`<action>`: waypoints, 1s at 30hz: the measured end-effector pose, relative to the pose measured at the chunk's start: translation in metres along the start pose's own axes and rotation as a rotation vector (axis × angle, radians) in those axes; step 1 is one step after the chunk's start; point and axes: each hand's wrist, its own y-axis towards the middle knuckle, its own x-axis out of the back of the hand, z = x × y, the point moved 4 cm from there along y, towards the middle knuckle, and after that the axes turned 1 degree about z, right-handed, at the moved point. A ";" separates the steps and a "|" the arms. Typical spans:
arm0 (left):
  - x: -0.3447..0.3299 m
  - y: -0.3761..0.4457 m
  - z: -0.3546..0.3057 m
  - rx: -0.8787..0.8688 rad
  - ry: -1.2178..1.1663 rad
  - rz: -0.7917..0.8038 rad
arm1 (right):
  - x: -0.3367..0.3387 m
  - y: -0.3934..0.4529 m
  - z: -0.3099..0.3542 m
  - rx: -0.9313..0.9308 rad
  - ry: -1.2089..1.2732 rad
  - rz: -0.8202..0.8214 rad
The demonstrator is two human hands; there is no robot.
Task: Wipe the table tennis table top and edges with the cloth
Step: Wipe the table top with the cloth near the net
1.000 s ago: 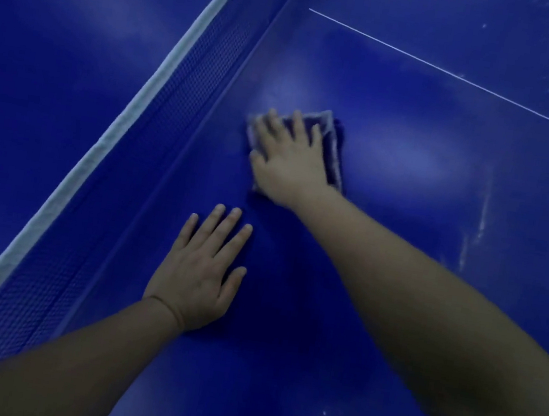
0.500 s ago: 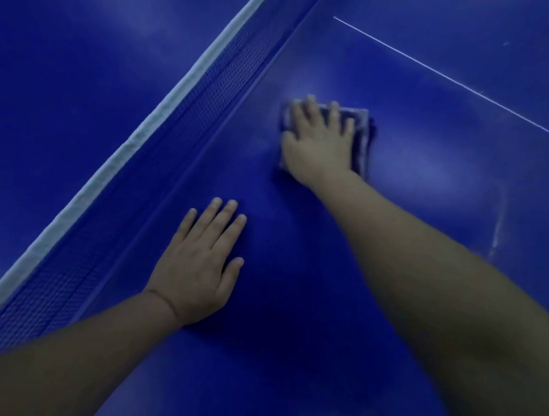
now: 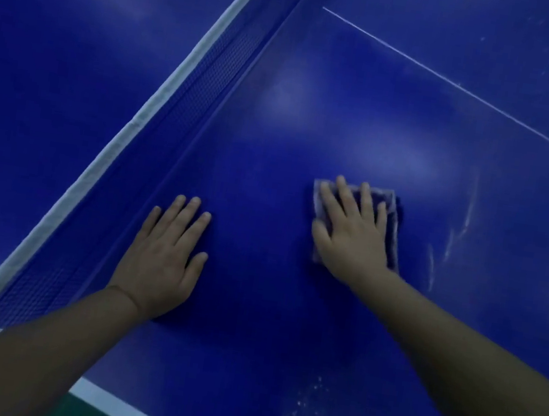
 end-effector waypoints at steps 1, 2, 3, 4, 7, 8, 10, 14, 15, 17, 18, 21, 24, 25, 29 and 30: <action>0.001 -0.002 0.003 0.004 -0.010 -0.002 | 0.001 0.017 0.018 -0.113 0.032 -0.010; 0.002 -0.004 0.006 0.002 -0.013 -0.006 | 0.001 0.030 0.042 -0.166 0.051 -0.025; 0.003 -0.007 0.009 -0.003 -0.013 -0.015 | -0.002 0.038 0.070 -0.151 0.048 -0.036; 0.005 -0.010 0.011 -0.008 -0.014 -0.028 | -0.008 0.040 0.100 -0.069 0.035 -0.051; 0.006 -0.025 0.019 -0.020 -0.054 -0.042 | -0.034 -0.013 0.168 0.244 0.007 -0.044; 0.006 -0.031 0.022 -0.019 -0.083 -0.027 | -0.042 -0.042 0.177 0.303 0.019 -0.028; 0.004 -0.045 0.024 -0.062 -0.112 0.017 | -0.055 -0.099 0.169 0.377 0.032 0.042; 0.001 -0.069 0.027 -0.120 -0.068 0.038 | -0.060 -0.145 0.109 0.372 -0.020 0.101; 0.003 -0.074 0.030 -0.099 -0.082 0.037 | -0.056 -0.138 0.097 0.291 -0.019 0.096; 0.007 -0.083 0.037 -0.083 -0.101 0.020 | -0.046 -0.108 0.093 0.056 0.003 0.073; 0.010 -0.086 0.040 -0.087 -0.116 0.008 | -0.044 -0.092 0.102 -0.064 0.032 0.043; 0.017 -0.093 0.048 -0.030 -0.232 -0.032 | -0.049 -0.065 0.170 -0.137 0.045 -0.070; 0.016 -0.098 0.049 0.038 -0.331 -0.025 | -0.072 -0.105 0.240 0.154 0.036 0.003; 0.014 -0.101 0.048 0.029 -0.305 -0.004 | -0.078 -0.130 0.250 0.213 0.038 0.036; 0.004 -0.108 0.048 -0.061 -0.081 0.071 | -0.094 -0.214 0.221 0.294 0.041 0.079; 0.004 -0.108 0.048 -0.083 -0.048 0.077 | -0.094 -0.222 0.200 0.268 0.031 0.090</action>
